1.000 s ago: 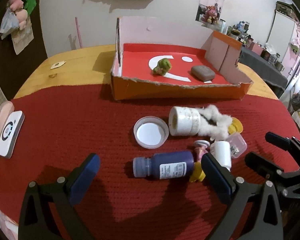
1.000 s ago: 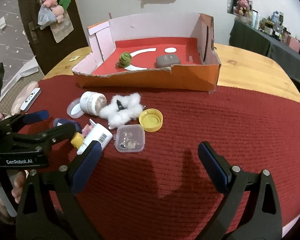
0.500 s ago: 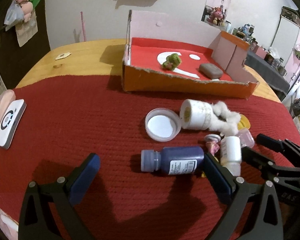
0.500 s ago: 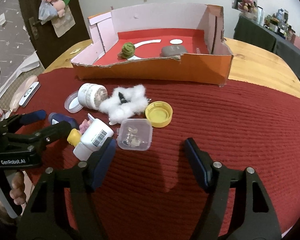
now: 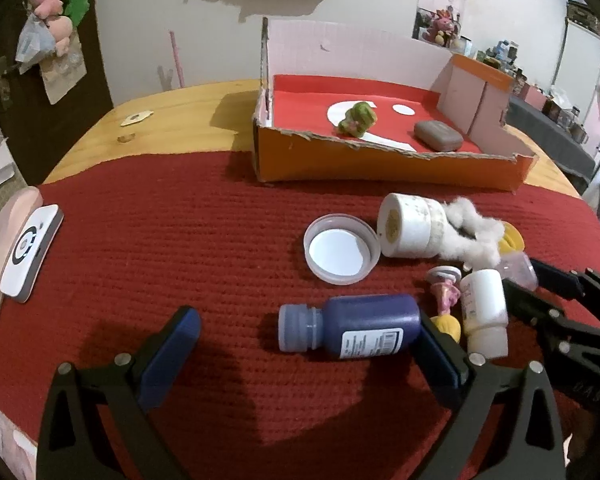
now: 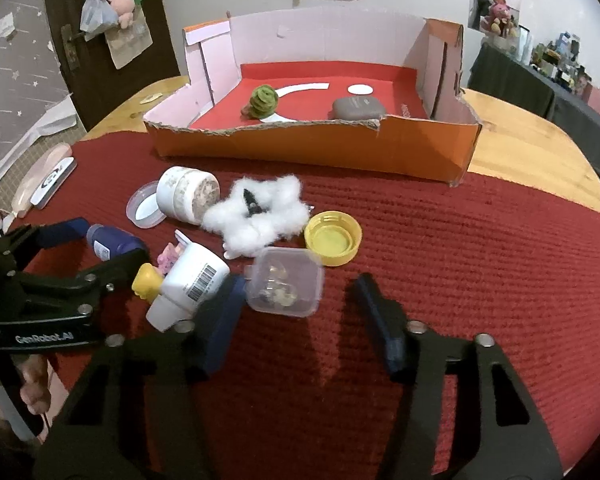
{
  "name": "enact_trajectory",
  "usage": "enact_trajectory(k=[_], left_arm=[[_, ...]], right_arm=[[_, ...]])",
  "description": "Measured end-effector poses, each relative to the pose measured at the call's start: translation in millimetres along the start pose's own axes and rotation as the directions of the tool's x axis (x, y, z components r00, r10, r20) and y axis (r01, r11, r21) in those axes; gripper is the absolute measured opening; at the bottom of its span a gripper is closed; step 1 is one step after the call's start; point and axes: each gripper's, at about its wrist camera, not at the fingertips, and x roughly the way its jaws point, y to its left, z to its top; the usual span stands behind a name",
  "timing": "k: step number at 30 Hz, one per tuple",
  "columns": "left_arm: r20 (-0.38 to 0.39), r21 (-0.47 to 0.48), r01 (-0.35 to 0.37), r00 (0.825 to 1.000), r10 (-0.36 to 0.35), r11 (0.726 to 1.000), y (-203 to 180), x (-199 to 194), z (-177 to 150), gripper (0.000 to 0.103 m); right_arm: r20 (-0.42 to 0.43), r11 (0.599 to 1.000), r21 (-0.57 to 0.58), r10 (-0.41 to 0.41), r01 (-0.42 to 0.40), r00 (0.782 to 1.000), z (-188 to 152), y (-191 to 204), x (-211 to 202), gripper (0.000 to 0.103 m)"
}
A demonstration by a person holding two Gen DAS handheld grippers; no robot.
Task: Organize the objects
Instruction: 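Grasp the navy blue bottle with the left gripper while the right grasps the clear plastic box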
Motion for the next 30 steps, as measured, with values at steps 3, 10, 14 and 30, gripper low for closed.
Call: enact_trajectory(k=[3, 10, 14, 30], left_arm=[[0.014, 0.004, -0.004, 1.000, 0.004, 1.000, -2, -3, -1, 0.087], [0.016, 0.023, 0.010, 1.000, -0.011, 1.000, -4, -6, 2, 0.063], [0.016, 0.019, 0.019, 1.000, -0.020, 1.000, -3, -7, 2, 0.063], [0.074, 0.037, 0.046, 0.996, -0.049, 0.998, -11, -21, 21, 0.063]], right_arm=[[0.000, 1.000, 0.010, 0.007, -0.007, 1.000, 1, -3, 0, 0.039], [-0.001, 1.000, 0.022, 0.022, -0.022, 1.000, 1, -5, -2, 0.038], [0.000, 0.999, 0.034, 0.034, -0.034, 0.999, 0, -7, -4, 0.037], [0.082, 0.998, 0.021, 0.061, -0.063, 0.995, 18, -1, -31, 0.037]])
